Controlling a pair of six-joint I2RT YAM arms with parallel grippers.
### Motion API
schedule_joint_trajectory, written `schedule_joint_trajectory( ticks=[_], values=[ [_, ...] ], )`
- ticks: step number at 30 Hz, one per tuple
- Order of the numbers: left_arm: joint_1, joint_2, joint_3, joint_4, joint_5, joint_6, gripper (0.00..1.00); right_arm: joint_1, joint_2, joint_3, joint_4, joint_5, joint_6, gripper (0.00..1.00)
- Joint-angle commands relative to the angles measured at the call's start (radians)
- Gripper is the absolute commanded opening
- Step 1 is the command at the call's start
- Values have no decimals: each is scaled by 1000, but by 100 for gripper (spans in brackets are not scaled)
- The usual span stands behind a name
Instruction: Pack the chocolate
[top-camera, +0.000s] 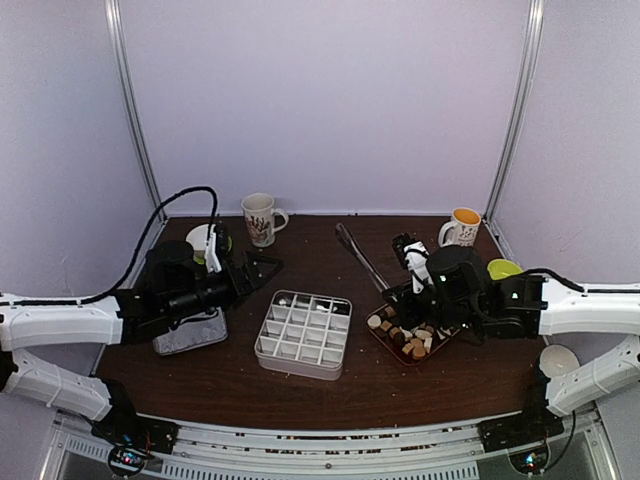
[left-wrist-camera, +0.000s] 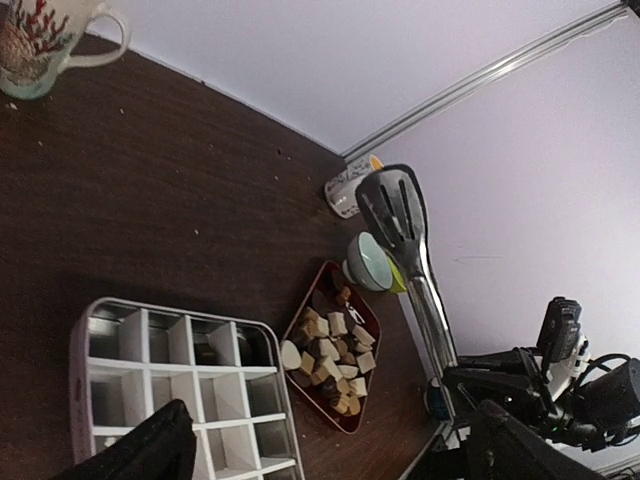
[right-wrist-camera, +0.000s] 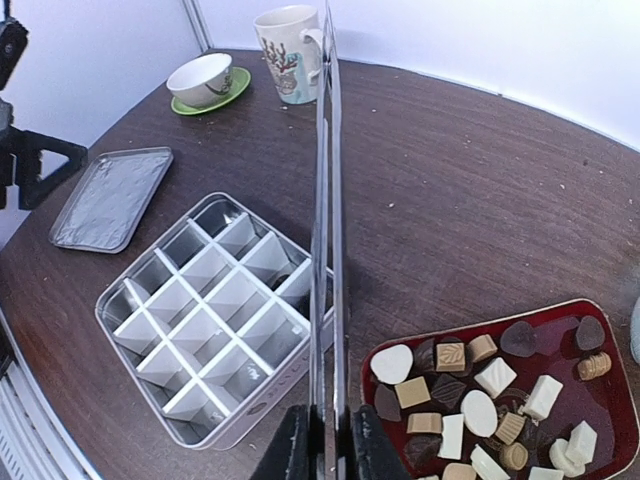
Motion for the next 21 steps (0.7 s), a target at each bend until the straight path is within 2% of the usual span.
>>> schedule_joint_trajectory(
  ticks=[1, 6, 11, 21],
  values=[
    [113, -65, 68, -183, 44, 249, 98, -61, -34, -50, 51, -14, -27, 15],
    [231, -86, 92, -239, 43, 419, 98, -127, -43, -81, 76, -40, -77, 15],
    [305, -94, 63, -159, 20, 521, 98, -156, -70, -106, 106, -42, -124, 15],
    [335, -52, 48, -71, -5, 618, 98, -170, -93, -120, 86, -62, -184, 15]
  ],
)
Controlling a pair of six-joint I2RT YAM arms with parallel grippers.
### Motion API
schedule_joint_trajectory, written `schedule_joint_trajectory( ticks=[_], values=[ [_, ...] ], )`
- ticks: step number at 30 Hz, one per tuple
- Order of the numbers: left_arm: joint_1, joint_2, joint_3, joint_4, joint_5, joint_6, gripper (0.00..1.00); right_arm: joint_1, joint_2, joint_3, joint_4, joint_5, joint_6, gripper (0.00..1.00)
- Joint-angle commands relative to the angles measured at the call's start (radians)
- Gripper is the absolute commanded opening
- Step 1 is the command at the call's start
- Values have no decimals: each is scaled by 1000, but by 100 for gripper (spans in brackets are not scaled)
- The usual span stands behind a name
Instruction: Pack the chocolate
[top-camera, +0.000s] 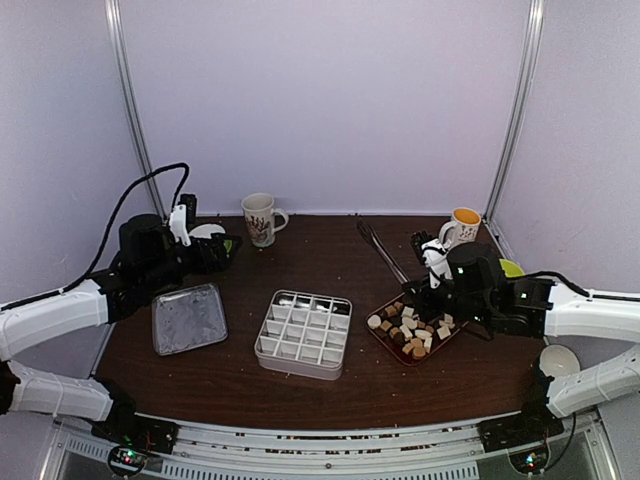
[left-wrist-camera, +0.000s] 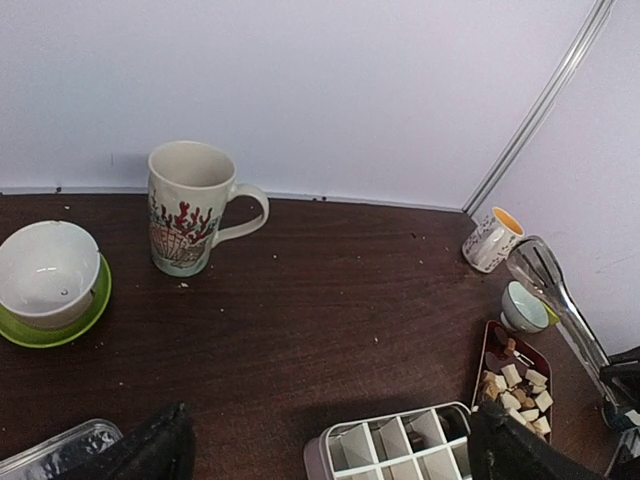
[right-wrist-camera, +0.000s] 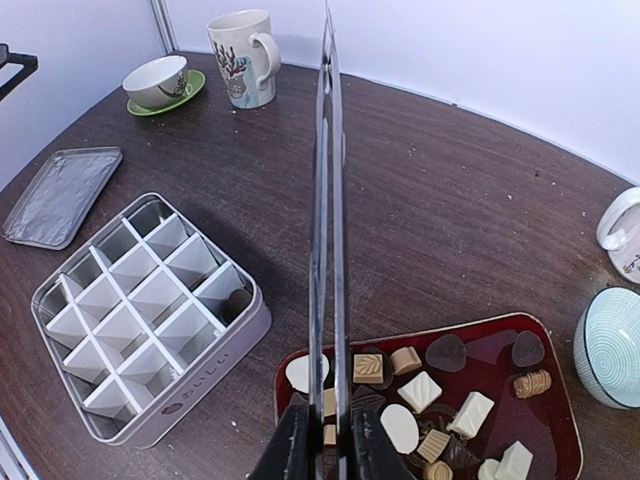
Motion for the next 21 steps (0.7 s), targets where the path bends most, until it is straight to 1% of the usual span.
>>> schedule_joint_trajectory(
  ticks=[1, 6, 13, 21],
  values=[
    [17, 22, -24, 101, -13, 63, 98, -7, -22, -10, 11, -17, -40, 15],
    [20, 55, -24, 108, -10, 69, 98, -7, -28, 0, -18, -27, -64, 16],
    [22, 61, -26, 111, 0, 81, 98, -7, -44, 4, -67, -55, -54, 17],
    [22, 75, -48, 141, 50, 87, 97, -6, -125, 12, -256, -146, 45, 19]
  ],
)
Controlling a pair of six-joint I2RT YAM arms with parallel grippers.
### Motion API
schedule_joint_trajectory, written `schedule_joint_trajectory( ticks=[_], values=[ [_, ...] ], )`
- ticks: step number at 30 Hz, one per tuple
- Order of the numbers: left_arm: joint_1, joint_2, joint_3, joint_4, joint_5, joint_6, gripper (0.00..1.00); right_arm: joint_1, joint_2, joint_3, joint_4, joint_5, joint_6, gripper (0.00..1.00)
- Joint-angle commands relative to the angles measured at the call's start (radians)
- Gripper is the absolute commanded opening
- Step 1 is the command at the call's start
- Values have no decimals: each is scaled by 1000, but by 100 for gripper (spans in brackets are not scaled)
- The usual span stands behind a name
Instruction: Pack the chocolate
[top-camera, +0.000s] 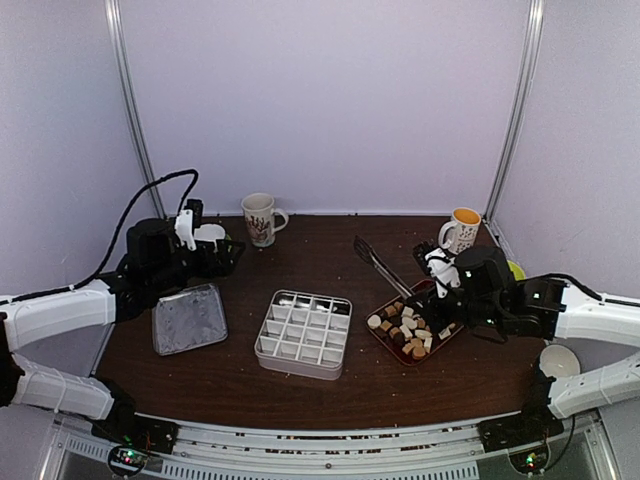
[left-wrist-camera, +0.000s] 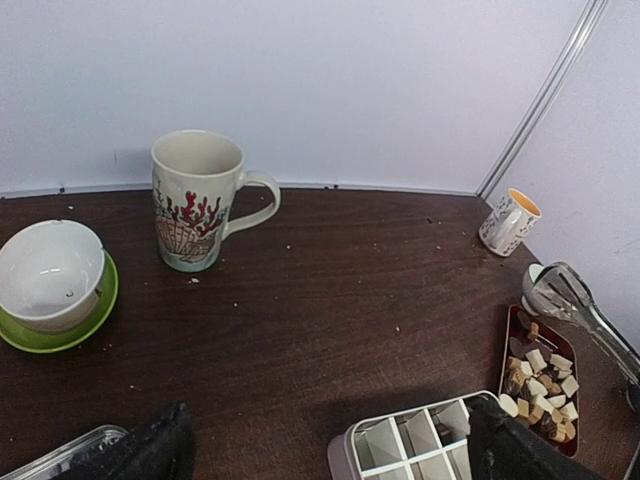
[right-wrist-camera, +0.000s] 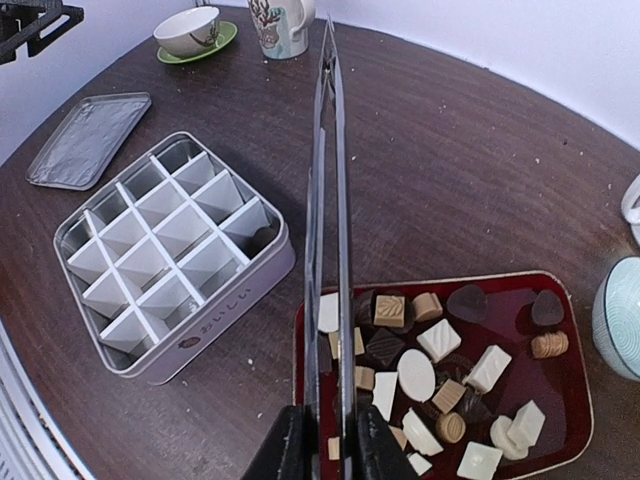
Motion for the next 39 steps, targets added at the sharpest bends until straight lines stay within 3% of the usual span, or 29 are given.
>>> schedule_joint_trajectory(
  ticks=[1, 19, 29, 39],
  values=[
    [9, 12, -27, 81, 43, 21, 97, -5, -72, 14, -137, -51, 74, 19],
    [8, 5, -31, 47, 127, -7, 96, -4, -171, 43, -457, 24, 239, 19],
    [-23, -40, -34, -119, 138, -58, 95, -58, -157, 111, -636, 74, 310, 17],
    [-29, -91, -36, -168, 137, -54, 95, -105, -179, 114, -679, 27, 360, 18]
  ],
)
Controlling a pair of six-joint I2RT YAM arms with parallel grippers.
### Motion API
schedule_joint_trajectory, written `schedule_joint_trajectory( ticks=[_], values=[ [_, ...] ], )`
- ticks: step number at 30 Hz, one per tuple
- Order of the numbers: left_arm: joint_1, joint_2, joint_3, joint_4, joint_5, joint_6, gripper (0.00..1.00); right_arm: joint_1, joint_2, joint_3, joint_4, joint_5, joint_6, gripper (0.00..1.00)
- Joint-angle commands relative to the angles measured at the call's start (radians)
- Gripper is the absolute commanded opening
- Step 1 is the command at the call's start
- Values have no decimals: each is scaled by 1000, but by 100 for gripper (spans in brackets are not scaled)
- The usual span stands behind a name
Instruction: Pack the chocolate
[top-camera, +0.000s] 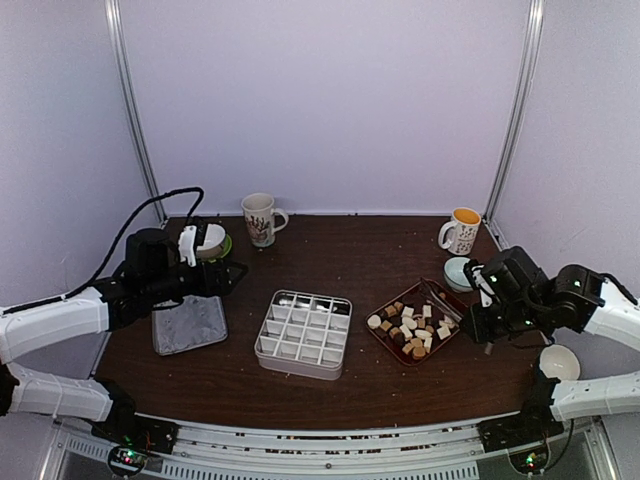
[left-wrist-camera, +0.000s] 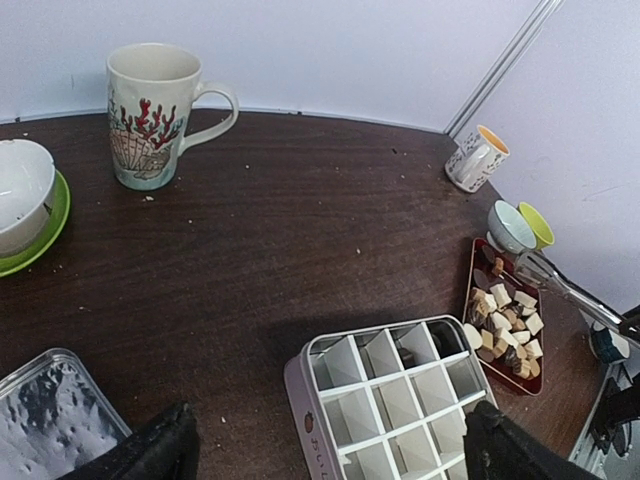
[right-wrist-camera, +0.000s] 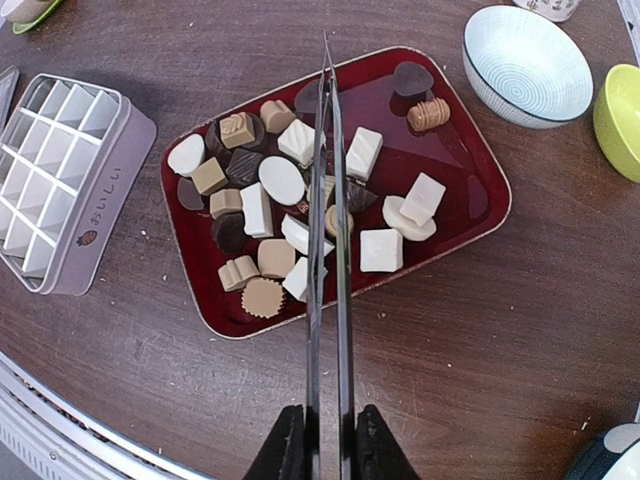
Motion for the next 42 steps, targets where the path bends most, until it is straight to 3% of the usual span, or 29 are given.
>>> schedule_joint_trajectory(
  ticks=[1, 14, 42],
  values=[
    [-6, -16, -1, -7, 15, -4, 95, -40, -7, 23, -42, -18, 34, 20],
    [-7, 13, 1, -2, 40, -7, 94, -89, 50, 53, -114, -101, 24, 26],
    [-10, 39, -4, 14, 38, -8, 94, -100, 93, 21, -9, -105, 85, 32]
  ],
)
